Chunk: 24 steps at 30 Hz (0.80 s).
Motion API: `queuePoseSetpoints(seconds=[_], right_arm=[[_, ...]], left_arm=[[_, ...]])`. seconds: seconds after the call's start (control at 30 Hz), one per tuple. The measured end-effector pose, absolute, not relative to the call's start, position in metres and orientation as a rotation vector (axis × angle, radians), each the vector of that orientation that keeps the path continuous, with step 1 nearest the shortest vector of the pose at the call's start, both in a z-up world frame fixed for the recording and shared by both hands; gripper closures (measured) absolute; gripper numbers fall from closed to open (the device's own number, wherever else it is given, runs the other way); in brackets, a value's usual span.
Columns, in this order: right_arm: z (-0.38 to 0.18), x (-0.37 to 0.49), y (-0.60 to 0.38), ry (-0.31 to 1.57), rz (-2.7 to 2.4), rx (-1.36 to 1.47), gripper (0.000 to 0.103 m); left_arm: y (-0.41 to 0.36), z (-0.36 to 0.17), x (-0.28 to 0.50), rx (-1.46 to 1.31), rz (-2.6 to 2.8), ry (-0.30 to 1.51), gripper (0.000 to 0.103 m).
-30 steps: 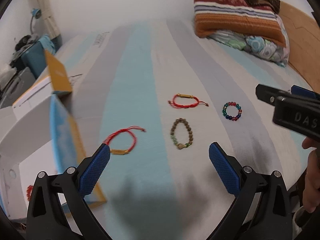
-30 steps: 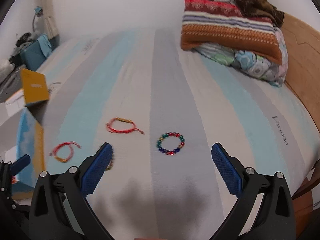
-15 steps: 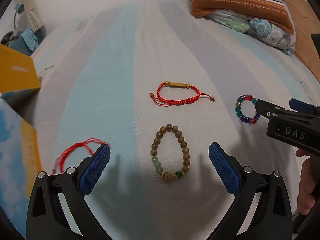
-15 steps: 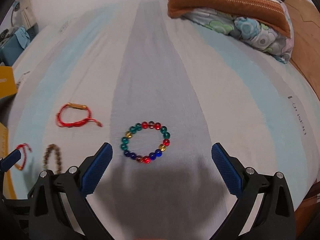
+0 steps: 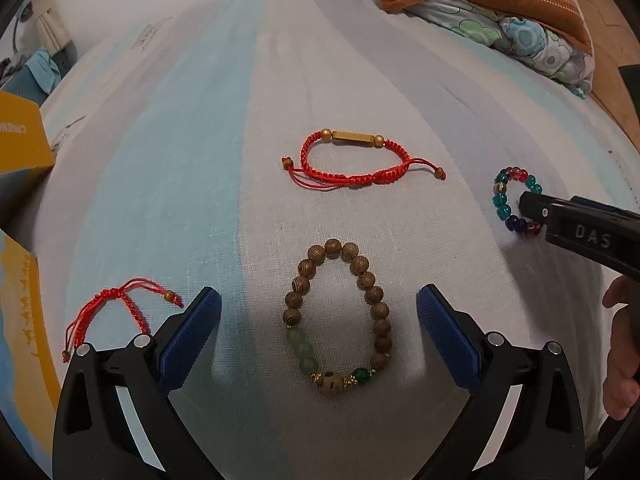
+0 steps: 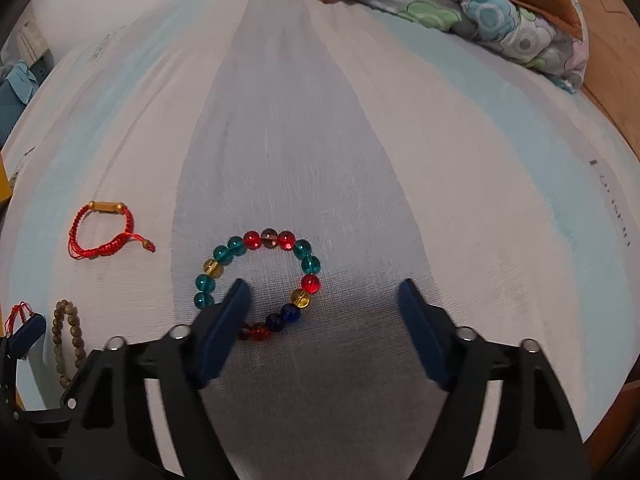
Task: Organize jewelry
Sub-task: 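Grasp the brown wooden bead bracelet with the left tool while the right tool grasps the multicolour bracelet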
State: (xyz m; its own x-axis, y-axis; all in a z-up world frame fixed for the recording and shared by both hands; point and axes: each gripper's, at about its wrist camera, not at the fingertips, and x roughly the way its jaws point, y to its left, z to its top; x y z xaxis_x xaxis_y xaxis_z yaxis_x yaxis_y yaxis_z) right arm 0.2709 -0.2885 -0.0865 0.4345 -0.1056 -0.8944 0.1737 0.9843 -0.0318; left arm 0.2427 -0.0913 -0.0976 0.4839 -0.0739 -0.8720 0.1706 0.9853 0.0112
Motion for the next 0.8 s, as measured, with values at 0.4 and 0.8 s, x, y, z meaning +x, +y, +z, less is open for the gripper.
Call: queuePoseSetpoints(seconds=[0.4, 0.8], right_arm=[[-0.091, 0.270, -0.288, 1.114, -0.169, 0.098, 0.070], [-0.088, 0.264, -0.279, 1.116, -0.188, 0.093, 0.090]], left_arm=[[-0.096, -0.095, 0.238, 0.123, -0.154, 1.067, 0.028], [-0.088, -0.088, 0.226, 0.115, -0.186, 1.094, 0.067]])
